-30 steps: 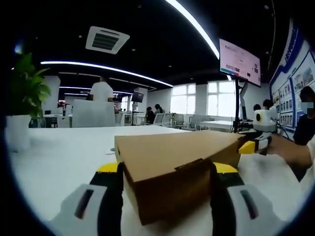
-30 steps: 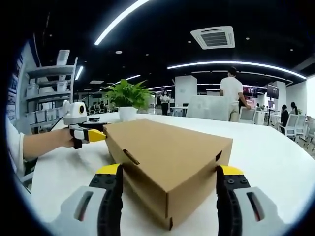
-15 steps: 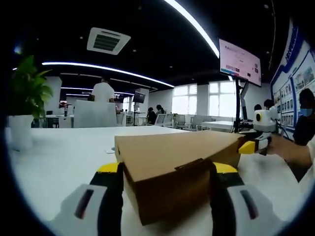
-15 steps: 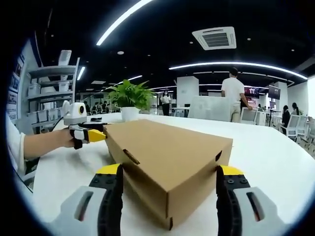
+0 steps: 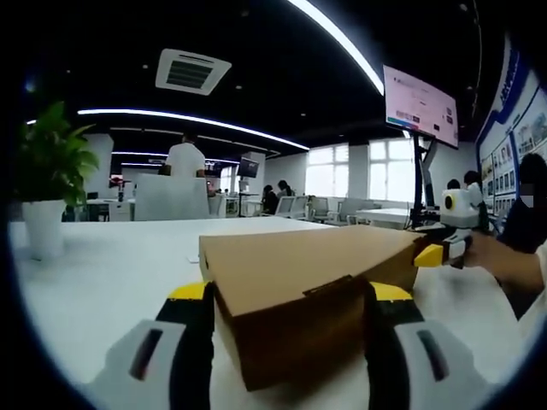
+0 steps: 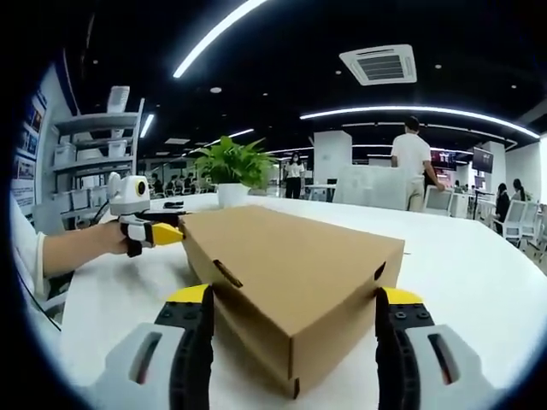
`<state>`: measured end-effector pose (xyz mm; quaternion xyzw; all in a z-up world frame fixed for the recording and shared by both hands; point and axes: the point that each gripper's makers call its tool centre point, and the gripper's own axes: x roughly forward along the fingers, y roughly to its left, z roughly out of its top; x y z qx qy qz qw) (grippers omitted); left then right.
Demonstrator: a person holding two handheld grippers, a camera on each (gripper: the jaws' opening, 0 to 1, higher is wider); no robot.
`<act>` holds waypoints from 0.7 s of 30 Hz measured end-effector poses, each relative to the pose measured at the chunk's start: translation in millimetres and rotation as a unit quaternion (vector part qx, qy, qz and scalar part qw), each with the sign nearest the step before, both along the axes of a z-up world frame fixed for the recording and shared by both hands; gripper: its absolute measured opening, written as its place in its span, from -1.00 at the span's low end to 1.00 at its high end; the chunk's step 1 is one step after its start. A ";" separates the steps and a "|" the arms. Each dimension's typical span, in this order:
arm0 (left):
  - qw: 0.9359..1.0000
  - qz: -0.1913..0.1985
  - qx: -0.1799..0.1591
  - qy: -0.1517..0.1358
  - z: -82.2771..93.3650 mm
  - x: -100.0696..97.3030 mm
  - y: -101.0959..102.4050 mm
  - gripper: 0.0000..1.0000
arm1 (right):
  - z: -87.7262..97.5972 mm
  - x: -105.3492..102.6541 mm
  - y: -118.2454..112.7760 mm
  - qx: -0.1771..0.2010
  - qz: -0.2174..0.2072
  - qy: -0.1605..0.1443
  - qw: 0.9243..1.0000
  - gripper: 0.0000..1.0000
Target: Operate the shoe box by opening the lid, removing the specified soft item, and placing it in the target area until the item is outside and the box remains undamaged.
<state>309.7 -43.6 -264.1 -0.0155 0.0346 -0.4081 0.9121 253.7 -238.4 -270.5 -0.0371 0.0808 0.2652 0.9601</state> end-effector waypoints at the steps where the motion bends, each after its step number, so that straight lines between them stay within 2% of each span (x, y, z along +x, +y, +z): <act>1: 1.000 0.000 -0.001 0.000 -0.2 -0.3 0.4 0.45 | 0.0 -0.4 0.0 0.000 0.000 0.000 1.000 0.57; 15: 1.000 0.015 -0.013 -0.009 -0.8 -16.3 6.6 0.45 | -0.5 -12.6 3.7 0.002 0.015 -0.004 1.000 0.58; 21: 1.000 0.025 -0.009 -0.003 -0.2 -21.2 6.7 0.46 | -0.1 -10.7 1.3 -0.003 0.026 0.003 1.000 0.57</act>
